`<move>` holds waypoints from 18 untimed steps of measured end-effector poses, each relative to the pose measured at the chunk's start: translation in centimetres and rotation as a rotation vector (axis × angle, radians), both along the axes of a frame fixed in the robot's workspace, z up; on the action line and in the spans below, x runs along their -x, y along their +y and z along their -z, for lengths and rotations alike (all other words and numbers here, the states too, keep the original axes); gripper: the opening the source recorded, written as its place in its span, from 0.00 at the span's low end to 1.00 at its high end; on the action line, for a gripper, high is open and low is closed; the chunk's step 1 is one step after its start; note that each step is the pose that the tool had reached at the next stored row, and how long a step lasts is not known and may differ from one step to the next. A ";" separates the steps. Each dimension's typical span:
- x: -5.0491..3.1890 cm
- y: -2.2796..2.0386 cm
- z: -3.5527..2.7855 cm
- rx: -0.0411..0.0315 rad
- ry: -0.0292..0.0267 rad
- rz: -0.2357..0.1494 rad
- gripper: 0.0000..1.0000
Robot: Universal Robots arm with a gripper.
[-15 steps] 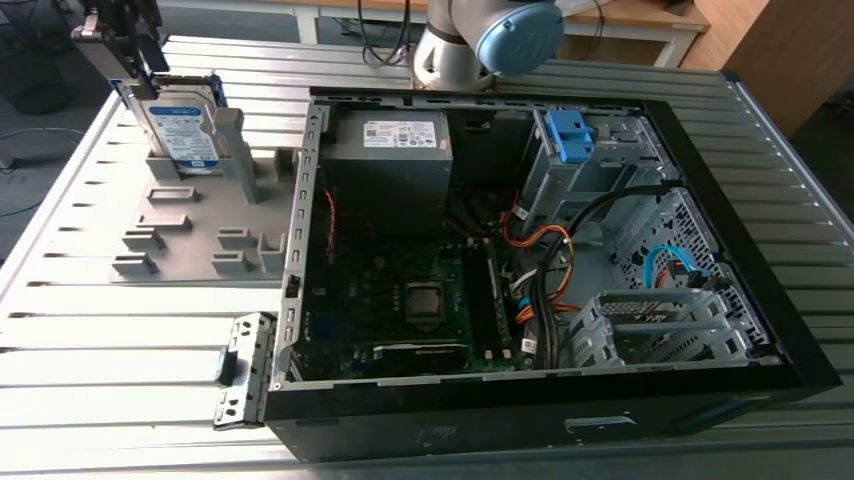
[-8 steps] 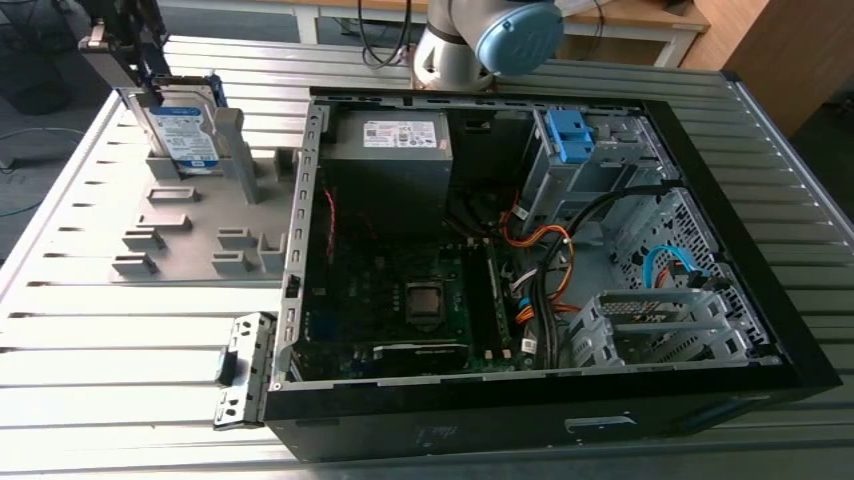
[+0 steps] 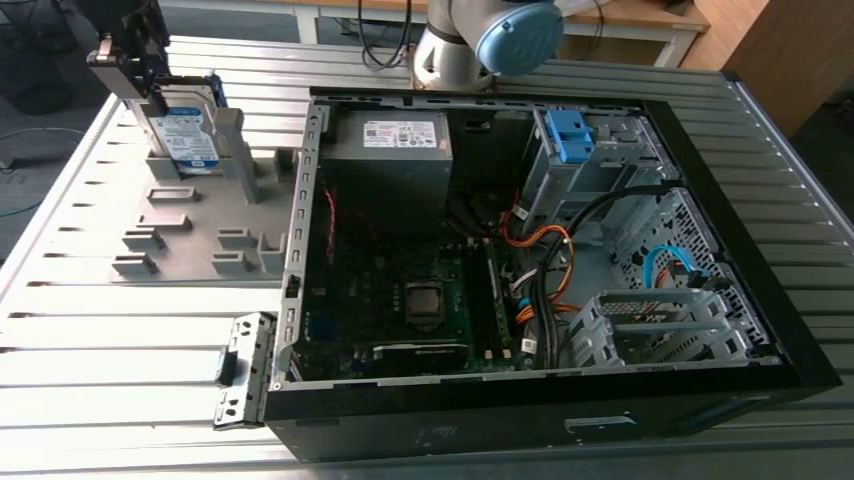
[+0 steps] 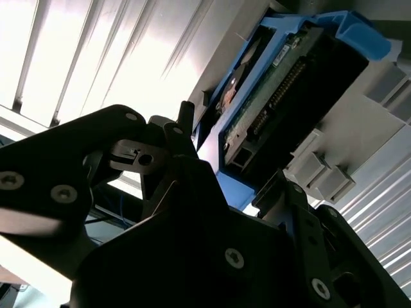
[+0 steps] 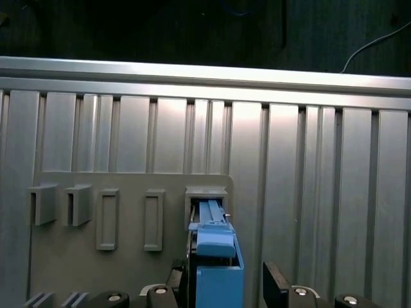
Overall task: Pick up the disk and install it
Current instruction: 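Pick up the disk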
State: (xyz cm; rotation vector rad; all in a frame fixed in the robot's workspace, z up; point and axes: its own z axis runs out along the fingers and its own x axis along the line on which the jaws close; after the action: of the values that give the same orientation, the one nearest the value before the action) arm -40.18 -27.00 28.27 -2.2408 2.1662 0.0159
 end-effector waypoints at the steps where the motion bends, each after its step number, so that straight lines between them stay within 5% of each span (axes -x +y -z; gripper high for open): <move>1: 0.00 0.00 0.00 0.0001 0.0001 0.000 0.58; 8: 0.00 0.00 0.01 0.0000 0.0001 0.000 0.57; 12: 0.00 0.00 0.02 0.0000 0.0000 0.000 0.39; 18: 0.00 0.00 0.03 0.0000 0.0001 0.000 0.36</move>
State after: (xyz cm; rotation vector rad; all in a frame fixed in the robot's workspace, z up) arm -40.18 -27.00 28.24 -2.2408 2.1663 0.0159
